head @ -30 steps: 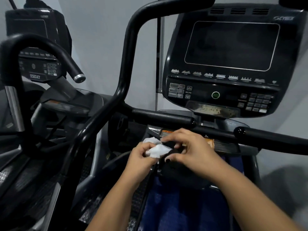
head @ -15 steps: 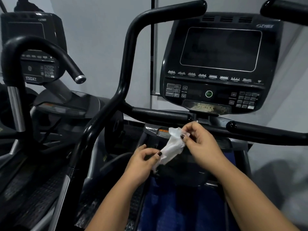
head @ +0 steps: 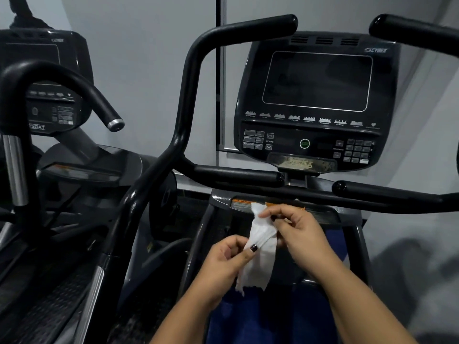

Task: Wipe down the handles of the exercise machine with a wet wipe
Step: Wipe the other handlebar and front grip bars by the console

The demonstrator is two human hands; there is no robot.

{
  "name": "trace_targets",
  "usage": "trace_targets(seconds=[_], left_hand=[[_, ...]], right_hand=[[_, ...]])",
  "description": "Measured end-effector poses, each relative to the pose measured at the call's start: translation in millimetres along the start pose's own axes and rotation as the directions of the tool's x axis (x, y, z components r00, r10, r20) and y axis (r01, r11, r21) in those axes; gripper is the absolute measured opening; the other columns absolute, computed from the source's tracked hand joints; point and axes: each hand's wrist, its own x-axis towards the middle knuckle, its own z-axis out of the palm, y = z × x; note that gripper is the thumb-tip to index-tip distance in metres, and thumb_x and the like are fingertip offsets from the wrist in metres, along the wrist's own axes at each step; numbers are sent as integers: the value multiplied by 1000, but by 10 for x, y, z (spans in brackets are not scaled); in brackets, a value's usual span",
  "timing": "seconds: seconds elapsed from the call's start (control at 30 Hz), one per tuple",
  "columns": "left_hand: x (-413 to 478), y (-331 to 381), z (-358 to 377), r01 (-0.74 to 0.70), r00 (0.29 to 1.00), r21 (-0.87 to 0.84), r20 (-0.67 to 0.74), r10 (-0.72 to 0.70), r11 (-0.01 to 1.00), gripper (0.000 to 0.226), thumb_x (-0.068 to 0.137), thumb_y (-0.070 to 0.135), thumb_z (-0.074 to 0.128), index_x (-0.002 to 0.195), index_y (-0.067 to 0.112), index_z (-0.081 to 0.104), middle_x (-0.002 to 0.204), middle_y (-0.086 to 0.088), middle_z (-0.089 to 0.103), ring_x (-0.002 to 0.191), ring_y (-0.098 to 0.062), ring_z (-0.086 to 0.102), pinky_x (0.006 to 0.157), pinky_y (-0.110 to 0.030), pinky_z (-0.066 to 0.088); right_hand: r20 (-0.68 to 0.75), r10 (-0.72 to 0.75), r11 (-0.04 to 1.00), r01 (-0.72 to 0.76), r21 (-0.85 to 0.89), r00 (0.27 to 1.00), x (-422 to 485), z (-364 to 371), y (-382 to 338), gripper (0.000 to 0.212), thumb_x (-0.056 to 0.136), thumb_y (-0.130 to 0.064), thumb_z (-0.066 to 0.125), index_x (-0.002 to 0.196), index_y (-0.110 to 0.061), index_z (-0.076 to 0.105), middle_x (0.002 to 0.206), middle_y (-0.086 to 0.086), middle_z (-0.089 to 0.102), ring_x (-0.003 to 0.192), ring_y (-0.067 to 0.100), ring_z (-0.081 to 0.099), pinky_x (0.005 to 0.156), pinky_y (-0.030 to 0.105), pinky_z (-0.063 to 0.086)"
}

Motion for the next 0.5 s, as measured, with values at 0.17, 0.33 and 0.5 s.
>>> trace_targets(seconds=[0.17, 0.33, 0.5], left_hand=[[-37, 35, -17, 41, 997, -130, -61, -50, 991, 30, 84, 32, 62, 92, 5, 73, 94, -22, 71, 85, -26, 66, 79, -36, 51], [-81, 34, -34, 56, 979, -153, -184, -84, 987, 23, 96, 21, 55, 103, 3, 68, 104, -22, 71, 97, -33, 66, 88, -41, 51], [-182, 19, -55, 138, 967, -212, -180, -178, 967, 34, 99, 35, 52, 113, 8, 66, 107, -14, 73, 102, -28, 70, 92, -44, 52]], right_hand=[[66, 65, 987, -74, 141, 996, -110, 21, 23, 49, 80, 6, 73, 119, -23, 63, 81, 12, 73, 75, 17, 71, 80, 36, 58], [-26, 6, 996, -4, 93, 1000, -184, 103, 91, 68, 74, 12, 74, 120, -36, 59, 93, 1, 69, 75, 21, 69, 73, 43, 59], [-6, -25, 995, 25, 99, 1000, -284, 123, 155, 58, 77, 12, 71, 105, -38, 69, 109, 2, 65, 80, 17, 69, 72, 29, 60]])
